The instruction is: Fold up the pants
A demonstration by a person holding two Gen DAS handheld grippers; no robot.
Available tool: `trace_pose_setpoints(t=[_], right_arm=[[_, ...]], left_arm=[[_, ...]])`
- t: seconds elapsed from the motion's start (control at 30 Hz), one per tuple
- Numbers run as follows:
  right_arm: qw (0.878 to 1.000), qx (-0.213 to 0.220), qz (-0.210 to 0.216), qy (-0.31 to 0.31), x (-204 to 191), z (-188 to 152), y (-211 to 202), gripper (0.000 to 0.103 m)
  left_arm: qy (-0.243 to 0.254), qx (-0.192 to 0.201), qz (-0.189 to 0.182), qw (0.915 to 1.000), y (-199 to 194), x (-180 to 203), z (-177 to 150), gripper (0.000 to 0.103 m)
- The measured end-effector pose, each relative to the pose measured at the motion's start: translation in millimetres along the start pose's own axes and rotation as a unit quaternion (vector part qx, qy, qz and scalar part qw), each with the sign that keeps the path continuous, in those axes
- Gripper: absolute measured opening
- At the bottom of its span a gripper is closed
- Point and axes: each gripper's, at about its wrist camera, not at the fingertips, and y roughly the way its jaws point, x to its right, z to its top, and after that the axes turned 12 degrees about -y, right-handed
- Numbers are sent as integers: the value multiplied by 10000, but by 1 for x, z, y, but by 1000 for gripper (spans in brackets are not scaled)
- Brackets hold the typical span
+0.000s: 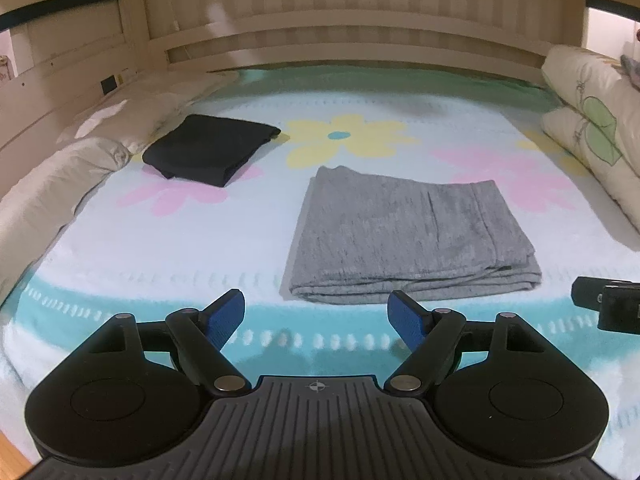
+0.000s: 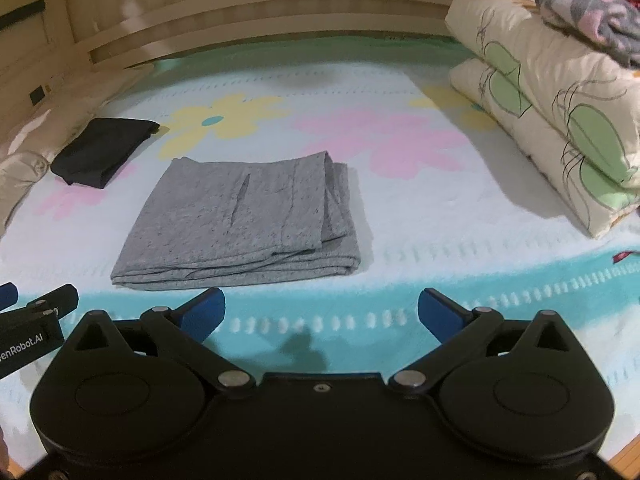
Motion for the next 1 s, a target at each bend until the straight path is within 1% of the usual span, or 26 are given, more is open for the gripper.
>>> trace_pose_setpoints(t=[0.1, 0.33, 0.53, 0.83, 1.0], right_arm=[[9998, 26, -128, -160, -4, 1, 0, 102], [9983, 59, -298, -506, -13, -1, 0, 102], [9981, 57, -247, -560, -15, 0, -2, 102], [9979, 48, -278, -588, -16, -2, -2, 102], [9980, 37, -275, -565, -14, -2, -2, 102]], left_arm=[[-46, -15, -67, 10000, -1, 0, -1, 78], [-20, -30, -27, 10000, -1, -1, -2, 78], [31, -50, 4, 10000, -2, -2, -4, 78], [20, -94, 32, 9999, 1, -4, -5, 78], [49, -123, -30, 9999, 1, -4, -5, 78]])
